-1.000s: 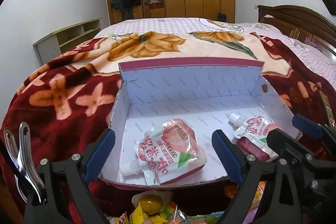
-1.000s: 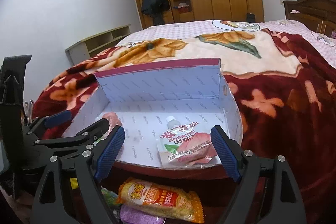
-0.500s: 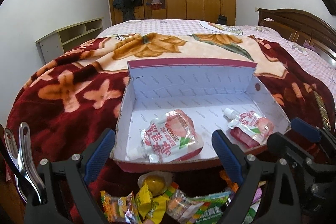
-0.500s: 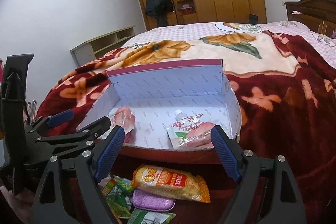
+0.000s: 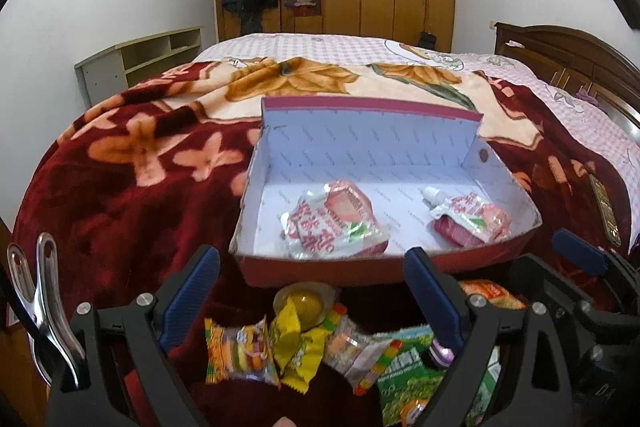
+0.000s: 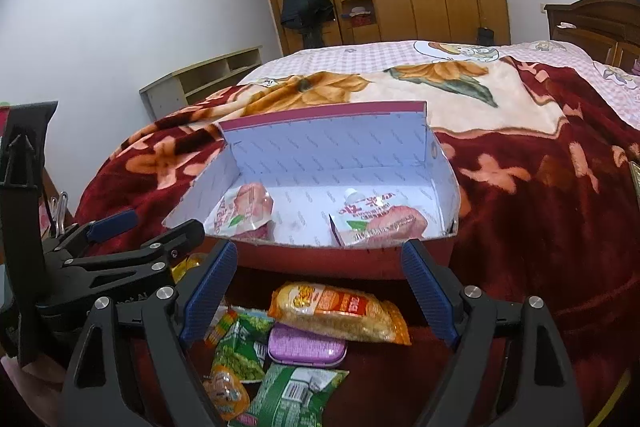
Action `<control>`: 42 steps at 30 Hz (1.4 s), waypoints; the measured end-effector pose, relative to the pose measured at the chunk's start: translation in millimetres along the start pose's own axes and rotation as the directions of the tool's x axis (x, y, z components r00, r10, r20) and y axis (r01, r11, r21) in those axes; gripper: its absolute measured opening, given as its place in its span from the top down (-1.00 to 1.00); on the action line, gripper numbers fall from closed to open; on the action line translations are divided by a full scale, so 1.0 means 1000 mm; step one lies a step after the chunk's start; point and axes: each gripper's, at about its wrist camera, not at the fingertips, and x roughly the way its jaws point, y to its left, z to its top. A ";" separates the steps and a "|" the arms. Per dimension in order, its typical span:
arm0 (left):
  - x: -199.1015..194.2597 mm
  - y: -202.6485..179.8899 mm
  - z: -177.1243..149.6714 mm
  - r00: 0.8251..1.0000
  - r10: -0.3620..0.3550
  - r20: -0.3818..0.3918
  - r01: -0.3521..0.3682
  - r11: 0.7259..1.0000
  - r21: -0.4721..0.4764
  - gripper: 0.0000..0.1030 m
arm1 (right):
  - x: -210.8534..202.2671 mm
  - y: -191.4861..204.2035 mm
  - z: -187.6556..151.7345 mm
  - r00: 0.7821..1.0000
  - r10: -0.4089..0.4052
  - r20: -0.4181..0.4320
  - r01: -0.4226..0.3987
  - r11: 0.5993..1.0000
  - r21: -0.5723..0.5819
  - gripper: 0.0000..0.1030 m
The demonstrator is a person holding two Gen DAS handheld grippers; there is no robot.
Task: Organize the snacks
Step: 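Move both tools back over the remaining snacks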
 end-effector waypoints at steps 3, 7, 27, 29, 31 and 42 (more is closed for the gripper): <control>-0.003 0.003 -0.006 1.000 0.003 -0.010 -0.003 1.000 0.001 -0.86 | -0.003 -0.001 -0.004 1.000 0.001 -0.011 -0.001 1.000 -0.001 -0.67; -0.008 0.010 -0.011 1.000 -0.002 -0.014 0.002 1.000 -0.009 -0.86 | -0.005 -0.001 -0.009 1.000 0.000 -0.028 0.000 1.000 -0.004 -0.67; -0.007 0.039 -0.054 0.995 0.033 -0.097 -0.037 0.999 -0.032 -0.86 | -0.017 -0.005 -0.029 0.997 0.008 -0.080 -0.008 1.000 -0.006 -0.67; -0.005 0.043 -0.056 0.994 0.035 -0.103 -0.039 0.998 -0.040 -0.86 | -0.016 -0.006 -0.031 0.996 0.008 -0.085 -0.008 1.000 -0.001 -0.67; -0.003 0.046 -0.057 0.993 0.042 -0.107 -0.048 0.998 -0.050 -0.86 | -0.015 -0.008 -0.033 0.996 0.008 -0.090 -0.008 1.000 0.004 -0.67; 0.012 0.066 -0.063 0.988 0.063 -0.143 -0.081 0.989 -0.125 -0.79 | -0.005 -0.014 -0.040 0.993 0.015 -0.121 -0.012 0.999 0.030 -0.67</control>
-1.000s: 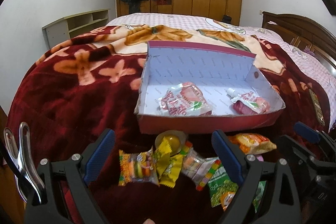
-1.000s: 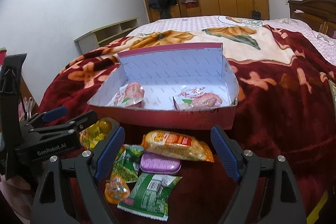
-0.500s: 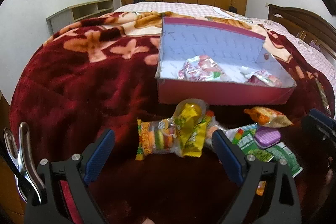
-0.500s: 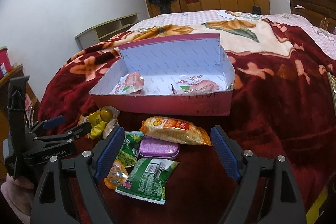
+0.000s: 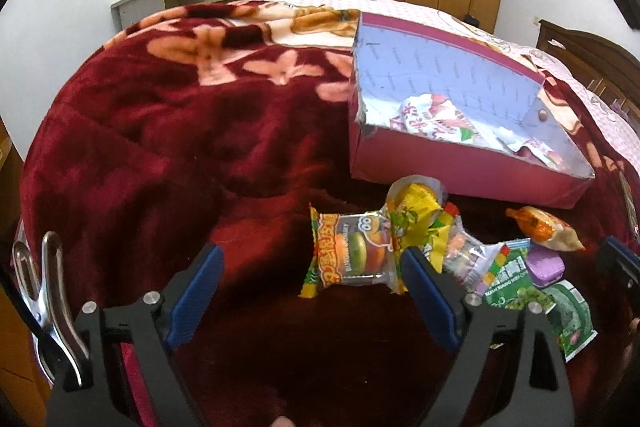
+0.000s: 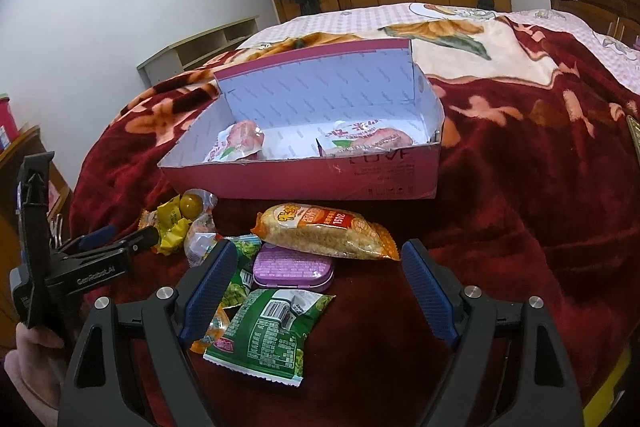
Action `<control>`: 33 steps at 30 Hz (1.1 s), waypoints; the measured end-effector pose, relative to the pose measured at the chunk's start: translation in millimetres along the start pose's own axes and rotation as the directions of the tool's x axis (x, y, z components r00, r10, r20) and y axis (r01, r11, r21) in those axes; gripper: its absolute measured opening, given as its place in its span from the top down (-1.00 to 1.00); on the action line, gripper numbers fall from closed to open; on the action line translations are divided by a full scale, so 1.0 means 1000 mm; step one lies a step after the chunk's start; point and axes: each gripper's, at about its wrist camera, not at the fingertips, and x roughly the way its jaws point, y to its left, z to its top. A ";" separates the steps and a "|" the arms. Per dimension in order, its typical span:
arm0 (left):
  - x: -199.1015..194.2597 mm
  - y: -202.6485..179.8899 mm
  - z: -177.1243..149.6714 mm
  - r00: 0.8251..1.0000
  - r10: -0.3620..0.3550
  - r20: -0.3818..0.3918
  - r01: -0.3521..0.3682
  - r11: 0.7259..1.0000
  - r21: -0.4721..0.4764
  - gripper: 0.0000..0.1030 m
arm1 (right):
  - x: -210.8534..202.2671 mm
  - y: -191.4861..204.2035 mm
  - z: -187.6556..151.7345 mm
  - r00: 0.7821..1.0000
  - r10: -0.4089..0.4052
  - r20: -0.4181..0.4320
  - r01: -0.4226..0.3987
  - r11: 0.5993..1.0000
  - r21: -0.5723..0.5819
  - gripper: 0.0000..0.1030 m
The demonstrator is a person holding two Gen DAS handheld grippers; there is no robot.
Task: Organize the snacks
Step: 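Move both tools back over the remaining snacks, then grasp the yellow candy packet with the left tool while the right tool grasps the green bag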
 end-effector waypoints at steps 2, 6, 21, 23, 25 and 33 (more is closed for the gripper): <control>0.002 -0.001 0.000 1.000 0.000 -0.001 0.000 1.000 -0.002 -0.78 | 0.001 -0.001 0.000 1.000 0.002 -0.002 -0.002 1.000 0.004 -0.67; 0.003 -0.006 0.003 1.000 0.009 0.014 -0.009 1.000 0.013 -0.70 | 0.003 -0.001 -0.002 1.000 0.004 -0.009 -0.004 1.000 0.006 -0.67; 0.004 -0.008 -0.002 1.000 0.009 0.027 -0.010 0.999 0.051 -0.01 | 0.009 0.005 -0.006 0.999 0.015 -0.042 -0.016 1.000 -0.009 -0.67; 0.004 -0.004 -0.002 1.000 0.002 0.023 -0.003 1.000 0.029 0.03 | 0.011 0.008 -0.008 0.998 0.018 -0.054 -0.019 1.000 -0.019 -0.67; 0.005 -0.001 -0.002 1.000 0.000 0.021 0.000 1.000 0.019 0.05 | 0.015 0.012 -0.010 0.997 0.022 -0.072 -0.024 0.999 -0.037 -0.67; 0.005 -0.001 -0.005 1.000 -0.013 0.022 0.013 1.000 0.025 0.03 | 0.029 0.019 -0.024 0.989 0.013 -0.148 -0.025 0.997 -0.076 -0.67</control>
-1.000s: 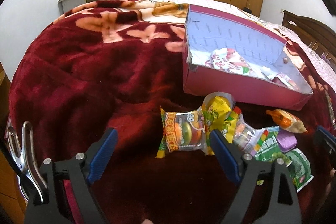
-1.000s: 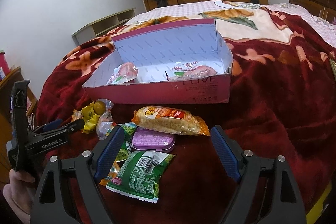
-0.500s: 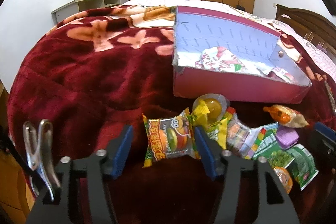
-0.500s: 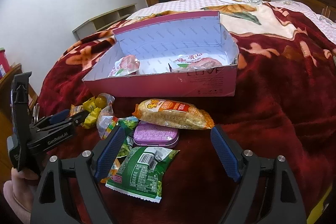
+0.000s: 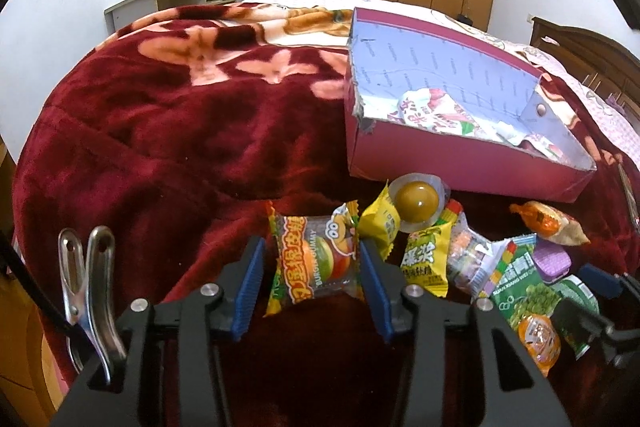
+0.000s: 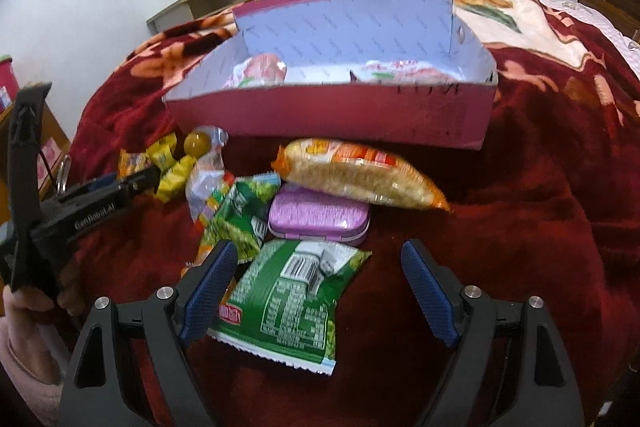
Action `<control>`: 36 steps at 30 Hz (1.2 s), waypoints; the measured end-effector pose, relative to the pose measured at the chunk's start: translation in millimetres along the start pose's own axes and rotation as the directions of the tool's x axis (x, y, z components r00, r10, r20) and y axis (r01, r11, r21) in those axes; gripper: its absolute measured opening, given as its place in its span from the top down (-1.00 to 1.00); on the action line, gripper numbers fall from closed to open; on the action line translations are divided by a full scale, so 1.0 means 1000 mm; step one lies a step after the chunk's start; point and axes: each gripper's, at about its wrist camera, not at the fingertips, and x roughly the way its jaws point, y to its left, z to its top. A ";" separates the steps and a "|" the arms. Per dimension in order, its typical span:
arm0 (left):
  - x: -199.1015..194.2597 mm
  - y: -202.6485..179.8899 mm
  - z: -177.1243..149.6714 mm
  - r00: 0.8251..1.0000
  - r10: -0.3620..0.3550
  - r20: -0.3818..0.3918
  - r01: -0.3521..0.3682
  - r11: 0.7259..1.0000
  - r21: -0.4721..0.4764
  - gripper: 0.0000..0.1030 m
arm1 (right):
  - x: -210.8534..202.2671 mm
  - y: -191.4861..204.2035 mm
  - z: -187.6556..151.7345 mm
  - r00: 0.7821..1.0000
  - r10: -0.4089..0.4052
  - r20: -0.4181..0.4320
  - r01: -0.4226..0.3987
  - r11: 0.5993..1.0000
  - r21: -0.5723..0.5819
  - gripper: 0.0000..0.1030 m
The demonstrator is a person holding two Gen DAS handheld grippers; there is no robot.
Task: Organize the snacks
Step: 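Grasp the yellow candy packet with the left tool while the right tool grasps the green bag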
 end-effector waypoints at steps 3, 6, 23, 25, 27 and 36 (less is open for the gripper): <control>0.005 0.003 -0.001 1.000 -0.002 -0.014 0.002 1.000 -0.017 -0.05 | 0.001 0.000 -0.005 1.000 0.004 -0.006 -0.004 1.000 0.002 -0.67; 0.010 0.011 0.000 0.999 -0.020 -0.028 0.018 0.998 -0.054 -0.09 | 0.003 0.003 -0.007 1.000 -0.001 -0.006 0.001 1.000 -0.003 -0.63; -0.006 0.013 0.000 1.000 -0.031 -0.006 0.031 0.998 -0.050 0.21 | -0.004 -0.004 -0.007 0.998 0.068 0.015 -0.069 0.996 0.059 0.07; -0.009 0.012 -0.001 0.999 -0.035 -0.003 0.034 0.998 -0.049 0.21 | -0.006 -0.004 -0.007 0.997 0.072 0.020 -0.073 0.996 0.056 0.08; -0.013 0.011 -0.001 0.999 -0.041 0.001 0.041 0.998 -0.048 0.21 | -0.008 -0.003 -0.007 0.997 0.075 0.025 -0.076 0.996 0.054 0.08; -0.028 0.005 0.001 0.997 -0.068 0.025 0.069 0.997 -0.036 0.21 | -0.023 0.005 -0.007 0.995 0.083 0.059 -0.085 0.996 0.028 0.09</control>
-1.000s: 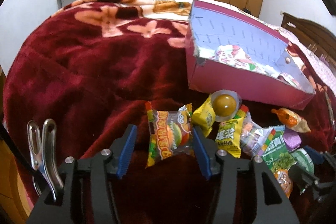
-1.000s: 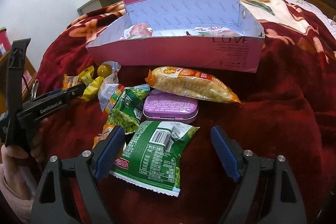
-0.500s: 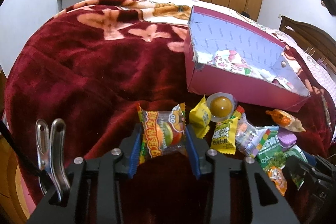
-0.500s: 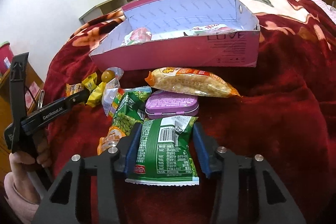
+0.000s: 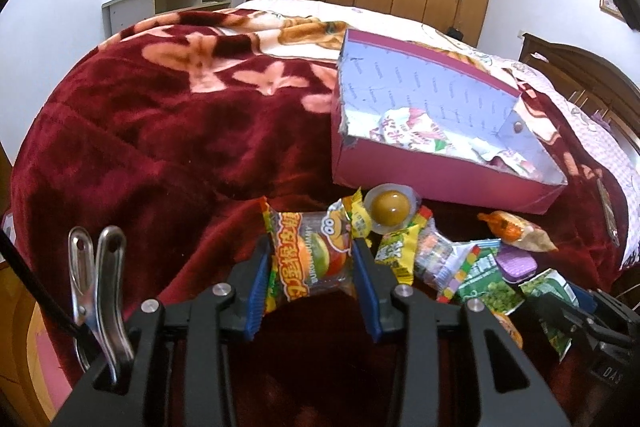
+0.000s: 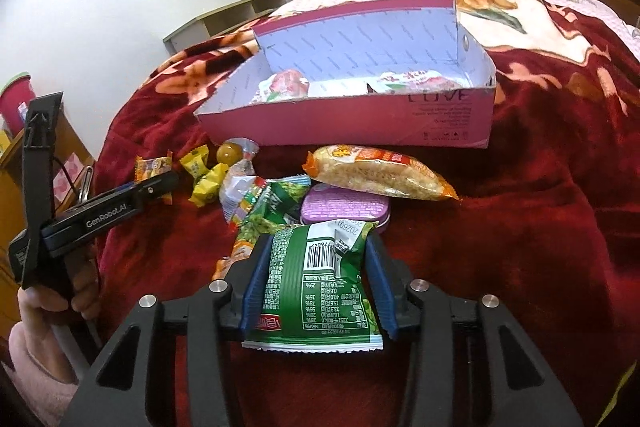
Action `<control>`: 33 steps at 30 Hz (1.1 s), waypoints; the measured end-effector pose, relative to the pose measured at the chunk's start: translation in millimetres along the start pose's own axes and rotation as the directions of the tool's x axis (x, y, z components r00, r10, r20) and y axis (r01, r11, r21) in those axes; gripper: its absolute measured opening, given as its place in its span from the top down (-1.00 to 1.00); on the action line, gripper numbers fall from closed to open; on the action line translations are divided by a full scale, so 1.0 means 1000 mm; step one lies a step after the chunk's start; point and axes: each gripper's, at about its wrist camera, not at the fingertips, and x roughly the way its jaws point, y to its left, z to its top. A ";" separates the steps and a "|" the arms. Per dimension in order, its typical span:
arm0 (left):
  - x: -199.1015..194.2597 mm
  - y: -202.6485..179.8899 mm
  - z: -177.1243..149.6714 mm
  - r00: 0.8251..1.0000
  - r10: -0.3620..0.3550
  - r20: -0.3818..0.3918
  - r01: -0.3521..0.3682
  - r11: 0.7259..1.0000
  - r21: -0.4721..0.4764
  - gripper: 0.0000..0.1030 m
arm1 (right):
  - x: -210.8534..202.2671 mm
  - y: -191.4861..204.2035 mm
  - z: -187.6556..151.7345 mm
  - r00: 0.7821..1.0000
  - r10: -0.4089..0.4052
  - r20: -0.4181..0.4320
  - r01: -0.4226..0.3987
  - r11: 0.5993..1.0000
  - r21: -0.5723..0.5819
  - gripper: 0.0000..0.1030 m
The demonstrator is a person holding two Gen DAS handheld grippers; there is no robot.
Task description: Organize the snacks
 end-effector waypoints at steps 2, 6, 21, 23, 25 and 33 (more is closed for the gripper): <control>-0.003 -0.001 0.000 1.000 -0.003 0.006 0.003 1.000 0.002 0.21 | -0.003 0.002 0.000 1.000 0.003 0.008 -0.003 1.000 -0.004 0.09; -0.009 -0.003 0.002 1.000 -0.010 0.018 0.010 1.000 0.008 0.20 | -0.008 0.004 0.002 1.000 0.007 0.022 -0.007 1.000 -0.012 0.09; -0.029 -0.034 0.025 0.996 -0.042 0.080 0.034 0.995 0.097 0.20 | -0.022 0.005 0.016 0.998 0.009 0.060 -0.007 0.999 -0.032 0.10; -0.032 -0.040 0.032 0.994 -0.045 0.098 0.033 0.993 0.114 0.20 | -0.024 0.004 0.020 0.998 0.002 0.069 0.001 0.999 -0.039 0.10; -0.033 -0.044 0.037 0.993 -0.048 0.109 0.034 0.991 0.126 0.20 | -0.026 0.002 0.025 0.997 0.001 0.075 0.002 0.999 -0.040 0.09; -0.028 -0.066 0.056 0.989 -0.075 0.128 0.051 0.983 0.177 0.20 | -0.028 -0.008 0.043 0.996 -0.002 0.089 0.005 0.999 -0.032 0.10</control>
